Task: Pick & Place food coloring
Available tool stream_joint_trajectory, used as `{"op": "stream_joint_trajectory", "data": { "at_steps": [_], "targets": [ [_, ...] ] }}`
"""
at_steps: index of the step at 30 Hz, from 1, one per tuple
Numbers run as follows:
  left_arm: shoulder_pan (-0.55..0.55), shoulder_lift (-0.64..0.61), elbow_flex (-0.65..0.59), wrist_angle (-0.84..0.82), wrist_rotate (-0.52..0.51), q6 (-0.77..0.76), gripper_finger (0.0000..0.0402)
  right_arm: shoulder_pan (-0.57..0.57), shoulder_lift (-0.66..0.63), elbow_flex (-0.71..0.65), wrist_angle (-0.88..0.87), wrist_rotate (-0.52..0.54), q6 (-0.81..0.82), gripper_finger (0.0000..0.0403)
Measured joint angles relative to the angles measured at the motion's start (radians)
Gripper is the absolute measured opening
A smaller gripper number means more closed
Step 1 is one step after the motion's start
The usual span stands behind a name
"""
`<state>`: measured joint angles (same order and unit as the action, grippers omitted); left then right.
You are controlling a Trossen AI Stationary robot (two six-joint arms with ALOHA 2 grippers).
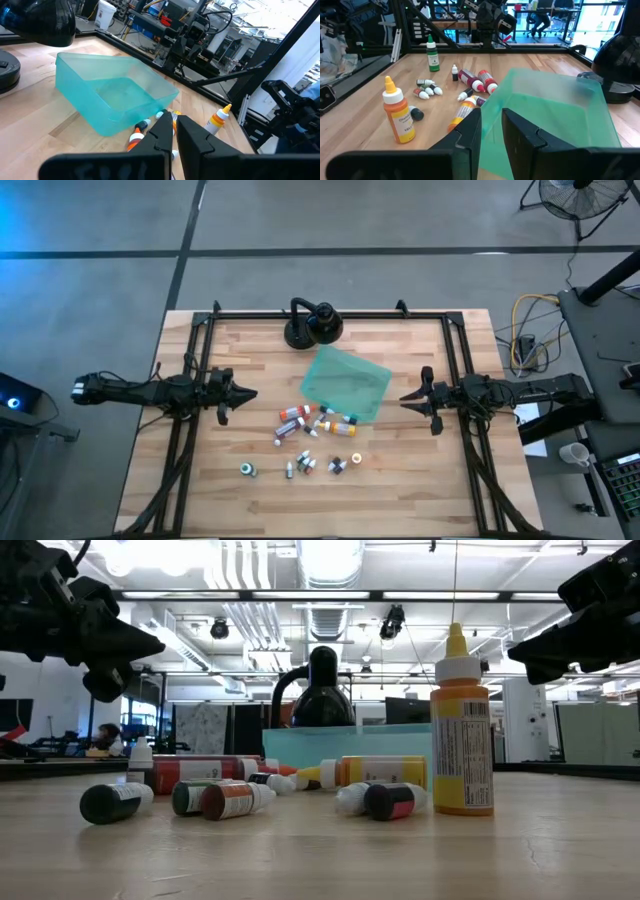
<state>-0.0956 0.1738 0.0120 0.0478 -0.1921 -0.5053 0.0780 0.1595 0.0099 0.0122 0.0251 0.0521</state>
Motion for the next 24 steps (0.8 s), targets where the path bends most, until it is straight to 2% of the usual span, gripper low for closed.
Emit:
{"op": "stream_joint_trajectory", "data": {
  "at_steps": [5, 9, 13, 19, 24],
  "targets": [
    [0.000, 0.000, 0.000, 0.000, 0.000, 0.000, 0.0000, 0.000, 0.000, 0.000, 0.000, 0.000, -0.006, 0.0068],
    [0.000, 0.000, 0.000, 0.000, 0.000, 0.000, 0.0000, 0.000, 0.000, 0.000, 0.005, 0.015, -0.232, 0.0068],
    [0.000, 0.000, 0.000, 0.000, 0.000, 0.000, 0.0000, 0.000, 0.000, 0.000, 0.010, 0.030, -0.263, 0.0068],
    [0.000, 0.000, 0.000, 0.000, 0.000, 0.000, 0.0000, 0.000, 0.000, 0.000, 0.020, 0.029, -0.147, 0.0068],
    [0.000, 0.000, 0.000, 0.000, 0.000, 0.000, 0.0000, 0.000, 0.000, 0.000, 0.022, 0.027, 0.292, 0.0068]
  ]
}}
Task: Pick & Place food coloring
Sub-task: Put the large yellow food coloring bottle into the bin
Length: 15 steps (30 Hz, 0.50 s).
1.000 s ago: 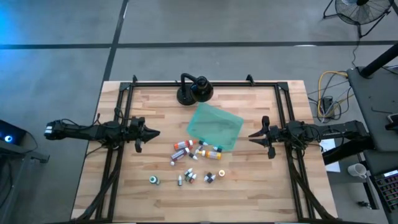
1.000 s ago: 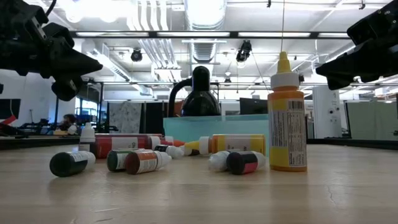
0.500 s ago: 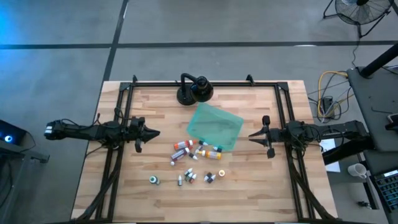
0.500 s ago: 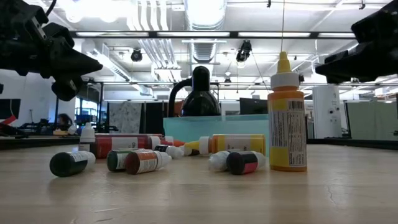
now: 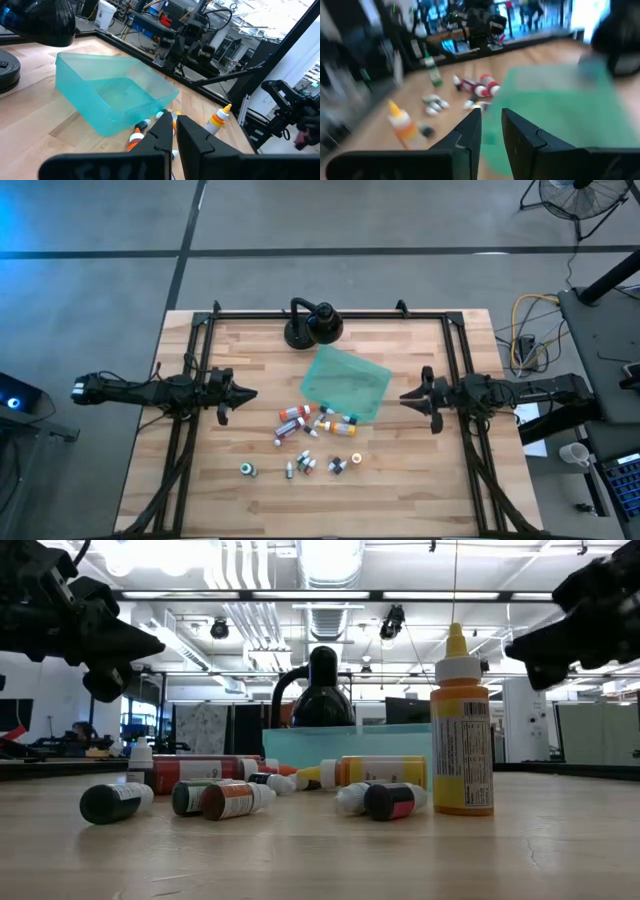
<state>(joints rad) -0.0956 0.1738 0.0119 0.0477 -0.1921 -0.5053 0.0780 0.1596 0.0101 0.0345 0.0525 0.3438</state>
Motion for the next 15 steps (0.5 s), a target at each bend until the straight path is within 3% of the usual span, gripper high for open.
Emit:
{"op": "stream_joint_trajectory", "data": {
  "at_steps": [5, 7, 15],
  "targets": [
    [0.000, 0.000, 0.000, 0.000, 0.000, 0.000, 0.0000, 0.000, 0.000, 0.000, 0.002, 0.016, 0.566, 0.0068],
    [0.000, 0.000, 0.000, 0.000, 0.000, 0.000, 0.0000, 0.000, 0.004, 0.000, 0.001, 0.102, 0.750, 0.0068],
    [0.000, 0.000, 0.000, 0.000, 0.000, 0.000, 0.0000, 0.000, 0.013, 0.000, 0.045, 0.573, 0.963, 0.0068]
  ]
}}
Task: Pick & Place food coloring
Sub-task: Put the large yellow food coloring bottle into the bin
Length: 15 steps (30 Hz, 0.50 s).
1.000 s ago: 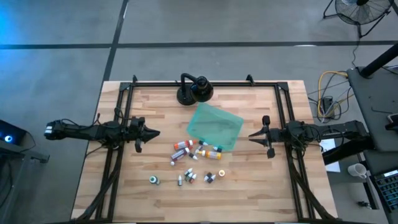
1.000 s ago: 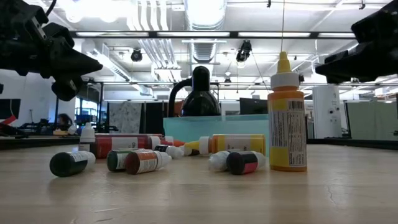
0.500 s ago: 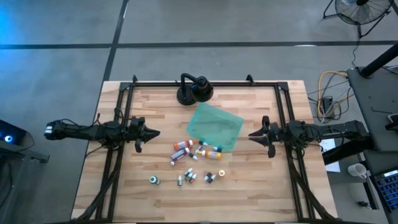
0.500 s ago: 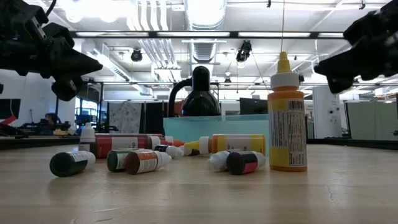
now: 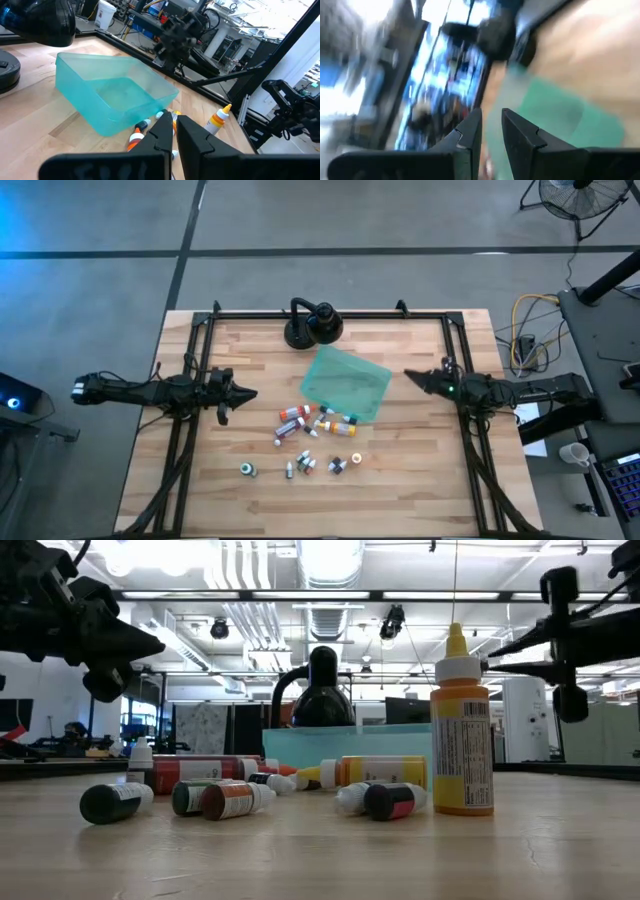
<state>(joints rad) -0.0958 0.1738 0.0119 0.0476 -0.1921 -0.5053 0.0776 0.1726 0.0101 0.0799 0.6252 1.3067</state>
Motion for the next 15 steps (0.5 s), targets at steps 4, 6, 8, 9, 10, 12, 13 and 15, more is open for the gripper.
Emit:
{"op": "stream_joint_trajectory", "data": {
  "at_steps": [4, 6, 8, 9, 10, 12, 13, 15],
  "targets": [
    [0.000, 0.000, 0.000, 0.000, 0.000, 0.000, 0.0000, 0.000, 0.009, 0.000, 0.125, 0.129, -0.047, 0.0068],
    [0.000, 0.000, 0.000, 0.000, 0.000, 0.000, 0.0000, 0.000, 0.020, 0.000, 0.235, 0.137, -0.133, 0.0068],
    [0.000, 0.000, 0.000, 0.000, 0.000, 0.000, 0.0000, 0.000, 0.037, 0.000, 0.341, 0.137, -0.216, 0.0068],
    [0.000, 0.000, 0.000, 0.000, 0.000, 0.000, 0.0000, 0.000, 0.046, 0.000, 0.386, 0.137, -0.250, 0.0068],
    [0.000, 0.000, 0.000, 0.000, 0.000, 0.000, 0.0000, 0.000, 0.056, 0.000, 0.423, 0.137, -0.283, 0.0068],
    [0.000, 0.000, 0.000, 0.000, 0.000, 0.000, 0.0000, 0.000, 0.075, 0.000, 0.478, 0.137, -0.352, 0.0068],
    [0.000, 0.000, 0.000, 0.000, 0.000, 0.000, 0.0000, 0.000, 0.081, 0.000, 0.491, 0.138, -0.395, 0.0068],
    [0.000, 0.000, 0.000, 0.000, 0.000, 0.000, 0.0000, 0.000, 0.092, 0.000, 0.499, 0.142, -0.465, 0.0068]
  ]
}}
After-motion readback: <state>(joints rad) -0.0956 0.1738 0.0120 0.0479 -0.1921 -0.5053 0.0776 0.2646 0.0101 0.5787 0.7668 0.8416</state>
